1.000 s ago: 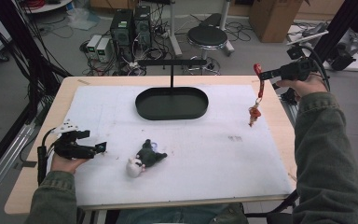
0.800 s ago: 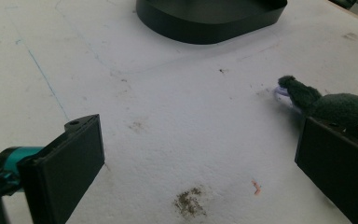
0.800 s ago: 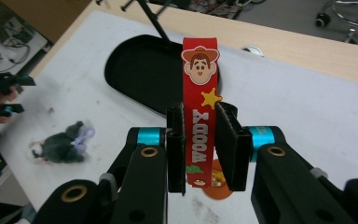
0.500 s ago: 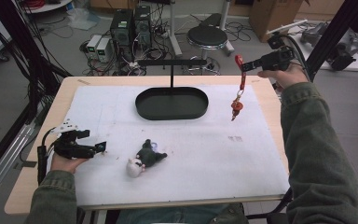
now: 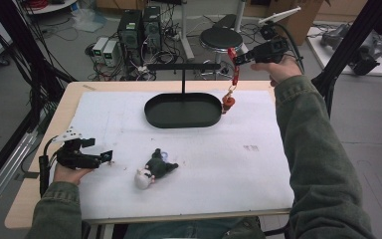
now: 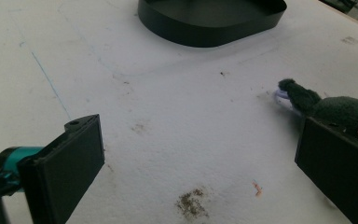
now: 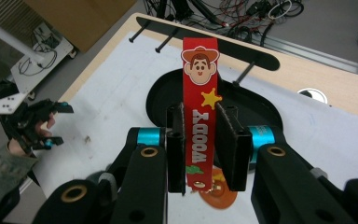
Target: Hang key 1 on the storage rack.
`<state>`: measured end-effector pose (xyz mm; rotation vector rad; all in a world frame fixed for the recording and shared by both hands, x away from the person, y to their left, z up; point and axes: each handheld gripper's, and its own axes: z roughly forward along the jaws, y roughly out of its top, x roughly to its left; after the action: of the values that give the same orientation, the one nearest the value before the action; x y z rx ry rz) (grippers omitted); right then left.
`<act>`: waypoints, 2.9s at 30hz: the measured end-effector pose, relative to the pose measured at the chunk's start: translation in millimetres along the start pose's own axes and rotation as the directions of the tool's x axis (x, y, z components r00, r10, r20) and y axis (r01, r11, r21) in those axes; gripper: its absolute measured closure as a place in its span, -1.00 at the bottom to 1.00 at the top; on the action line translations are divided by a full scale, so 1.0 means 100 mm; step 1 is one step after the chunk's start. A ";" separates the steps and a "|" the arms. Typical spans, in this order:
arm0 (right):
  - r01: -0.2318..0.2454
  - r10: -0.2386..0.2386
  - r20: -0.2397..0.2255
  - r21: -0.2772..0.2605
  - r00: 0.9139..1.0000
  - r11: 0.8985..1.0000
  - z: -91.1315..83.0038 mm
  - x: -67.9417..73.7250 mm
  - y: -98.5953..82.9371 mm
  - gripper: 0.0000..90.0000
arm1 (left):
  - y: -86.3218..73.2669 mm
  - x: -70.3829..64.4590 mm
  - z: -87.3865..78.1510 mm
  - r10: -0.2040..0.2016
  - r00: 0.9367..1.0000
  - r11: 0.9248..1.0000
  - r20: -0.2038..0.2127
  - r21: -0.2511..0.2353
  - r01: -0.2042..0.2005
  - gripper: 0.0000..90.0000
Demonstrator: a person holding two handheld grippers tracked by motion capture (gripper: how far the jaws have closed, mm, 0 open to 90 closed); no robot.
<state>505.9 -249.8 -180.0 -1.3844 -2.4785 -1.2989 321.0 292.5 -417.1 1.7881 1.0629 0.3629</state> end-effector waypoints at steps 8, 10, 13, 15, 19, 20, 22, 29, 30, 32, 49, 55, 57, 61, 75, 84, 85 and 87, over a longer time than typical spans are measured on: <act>-0.010 0.010 -0.005 0.013 1.000 1.000 0.26 0.13 0.17 0.66 | 0.00 0.02 0.01 -0.004 1.000 1.000 0.005 0.001 0.004 -0.96; -0.008 0.008 -0.025 0.000 1.000 1.000 0.33 0.17 0.24 0.66 | 0.00 0.02 0.01 -0.004 1.000 1.000 0.008 0.001 0.004 -0.96; -0.002 0.002 -0.026 -0.003 1.000 1.000 0.38 0.20 0.29 0.66 | 0.00 0.03 0.00 -0.008 1.000 1.000 0.006 -0.005 0.008 -0.96; -0.001 0.001 -0.027 -0.002 1.000 1.000 0.45 0.25 0.35 0.66 | 0.00 0.04 0.00 -0.011 1.000 1.000 0.007 -0.008 0.011 -0.96; 0.006 -0.006 -0.026 0.004 1.000 1.000 0.56 0.32 0.45 0.66 | 0.00 0.05 0.00 -0.015 1.000 1.000 0.007 -0.012 0.015 -0.96; 0.006 -0.006 -0.019 0.004 1.000 1.000 0.60 0.34 0.46 0.66 | 0.00 0.05 0.00 -0.018 1.000 1.000 0.006 -0.016 0.018 -0.96; 0.004 -0.004 -0.017 0.007 1.000 1.000 0.67 0.35 0.50 0.66 | 0.00 0.05 0.00 -0.017 1.000 1.000 0.007 -0.017 0.018 -0.96; -0.014 0.014 0.001 -0.001 1.000 1.000 0.88 0.35 0.58 0.66 | 0.00 0.06 -0.01 -0.016 1.000 1.000 0.007 -0.018 0.016 -0.96; -0.019 0.019 0.007 -0.002 1.000 1.000 0.90 0.35 0.59 0.66 | 0.00 0.06 -0.01 -0.015 1.000 1.000 0.007 -0.019 0.015 -0.96; -0.025 0.025 0.014 -0.010 1.000 1.000 0.94 0.34 0.60 0.66 | 0.00 0.06 -0.01 -0.016 1.000 1.000 0.009 -0.018 0.016 -0.96; -0.069 0.083 0.121 -0.116 0.989 0.991 1.17 0.18 0.66 0.66 | -0.03 0.08 -0.07 -0.030 0.999 0.999 -0.014 -0.019 0.029 -0.96; -0.080 0.101 0.130 -0.159 0.986 0.984 1.24 0.16 0.66 0.66 | -0.03 0.08 -0.07 -0.030 1.000 0.999 -0.008 -0.020 0.029 -0.96; -0.062 0.088 0.144 -0.174 0.986 0.983 1.27 0.19 0.66 0.66 | -0.03 0.08 -0.07 -0.026 1.000 0.999 -0.006 -0.019 0.025 -0.95; -0.021 0.057 0.169 -0.206 0.984 0.978 1.32 0.27 0.65 0.66 | -0.03 0.07 -0.07 -0.021 1.000 1.000 -0.011 -0.016 0.020 -0.95; 0.049 -0.023 0.136 -0.186 0.990 0.981 1.40 0.20 0.49 -0.75 | -0.03 0.07 -0.09 -0.005 1.000 1.000 -0.023 -0.029 0.004 -0.95; 0.111 -0.095 0.096 -0.177 0.991 0.978 1.31 0.28 0.31 -0.99 | -0.03 0.06 -0.08 -0.004 1.000 1.000 -0.024 -0.016 0.004 -0.95; 0.117 -0.103 0.088 -0.174 0.991 0.978 1.29 0.31 0.29 -0.99 | -0.03 0.06 -0.08 -0.008 1.000 1.000 -0.024 -0.019 0.008 -0.95; 0.136 -0.121 0.099 -0.166 0.988 0.977 1.25 0.34 0.25 -0.99 | -0.03 0.06 -0.09 -0.007 1.000 1.000 -0.026 -0.020 0.006 -0.95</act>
<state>547.2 -135.7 -231.8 -1.3621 -2.6080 -1.5448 317.1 302.8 -416.7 1.7662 1.0791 0.3924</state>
